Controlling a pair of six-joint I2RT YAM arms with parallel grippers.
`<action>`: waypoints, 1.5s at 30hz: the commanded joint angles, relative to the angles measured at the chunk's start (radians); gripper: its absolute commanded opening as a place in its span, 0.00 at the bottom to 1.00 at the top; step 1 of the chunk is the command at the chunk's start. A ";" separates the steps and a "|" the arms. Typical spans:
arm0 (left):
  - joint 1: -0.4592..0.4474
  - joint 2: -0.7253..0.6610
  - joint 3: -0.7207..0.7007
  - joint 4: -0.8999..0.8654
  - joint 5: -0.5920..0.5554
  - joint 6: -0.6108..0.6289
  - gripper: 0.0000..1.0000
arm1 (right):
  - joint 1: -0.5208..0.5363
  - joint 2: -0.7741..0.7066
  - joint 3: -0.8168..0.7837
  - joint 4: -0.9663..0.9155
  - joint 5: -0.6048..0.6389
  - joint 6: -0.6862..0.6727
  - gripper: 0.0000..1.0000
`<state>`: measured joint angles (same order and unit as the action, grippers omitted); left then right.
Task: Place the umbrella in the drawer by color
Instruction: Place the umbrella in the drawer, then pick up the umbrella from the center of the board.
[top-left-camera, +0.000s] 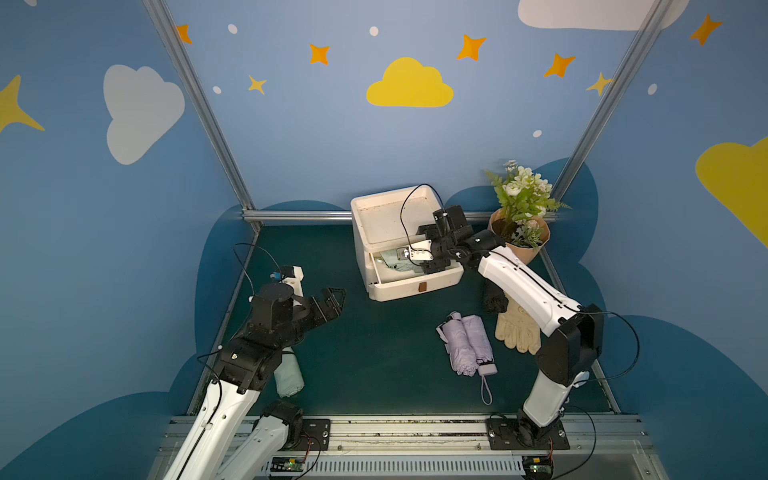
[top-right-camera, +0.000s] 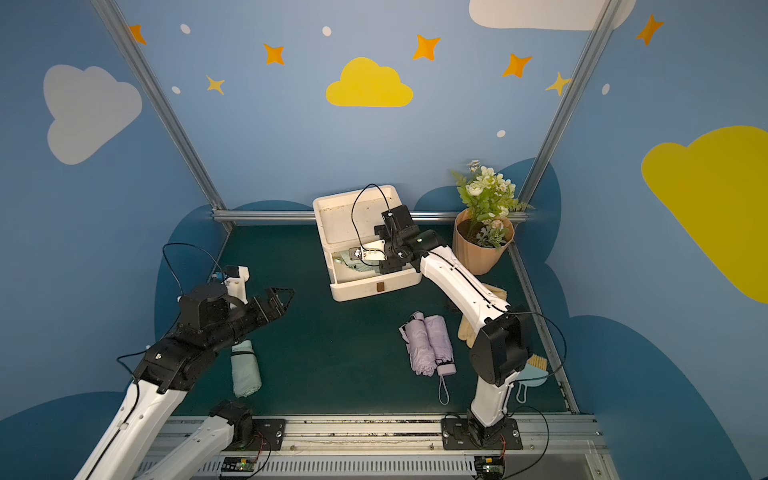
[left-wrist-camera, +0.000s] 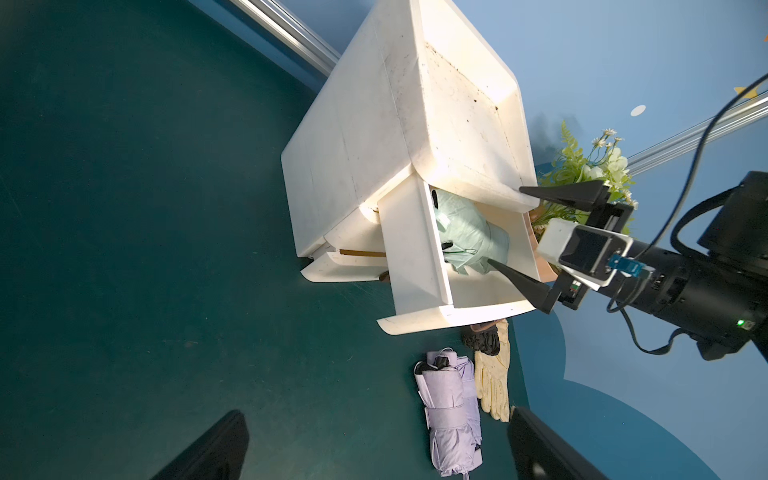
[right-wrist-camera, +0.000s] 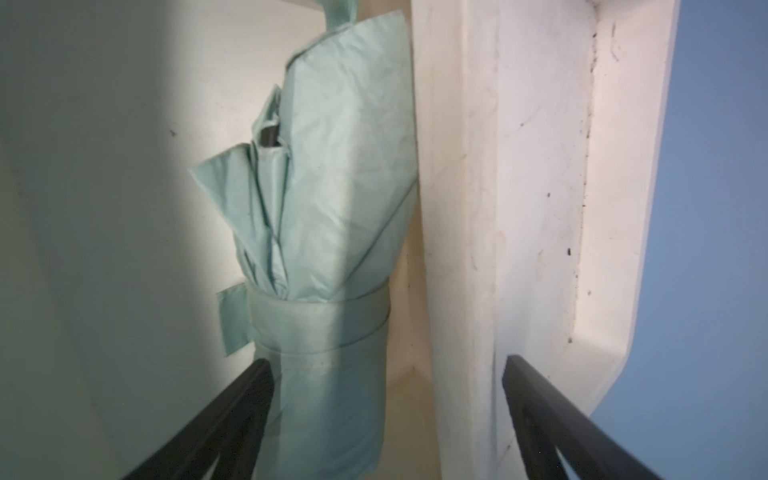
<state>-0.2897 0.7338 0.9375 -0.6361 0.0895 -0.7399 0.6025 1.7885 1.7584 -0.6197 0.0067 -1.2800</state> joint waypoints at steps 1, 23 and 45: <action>0.030 -0.003 0.036 -0.057 -0.008 0.022 1.00 | -0.013 -0.053 0.042 0.038 -0.014 0.034 0.93; 0.110 0.345 0.156 -0.648 -0.414 0.113 1.00 | -0.028 -0.620 -0.180 0.044 -0.193 1.010 0.99; 0.372 0.508 -0.166 -0.334 -0.299 -0.151 1.00 | -0.028 -0.857 -0.437 0.004 -0.143 1.239 0.99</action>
<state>0.0673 1.1984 0.7822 -1.0439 -0.2317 -0.8749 0.5774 0.9382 1.3342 -0.6060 -0.1417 -0.0555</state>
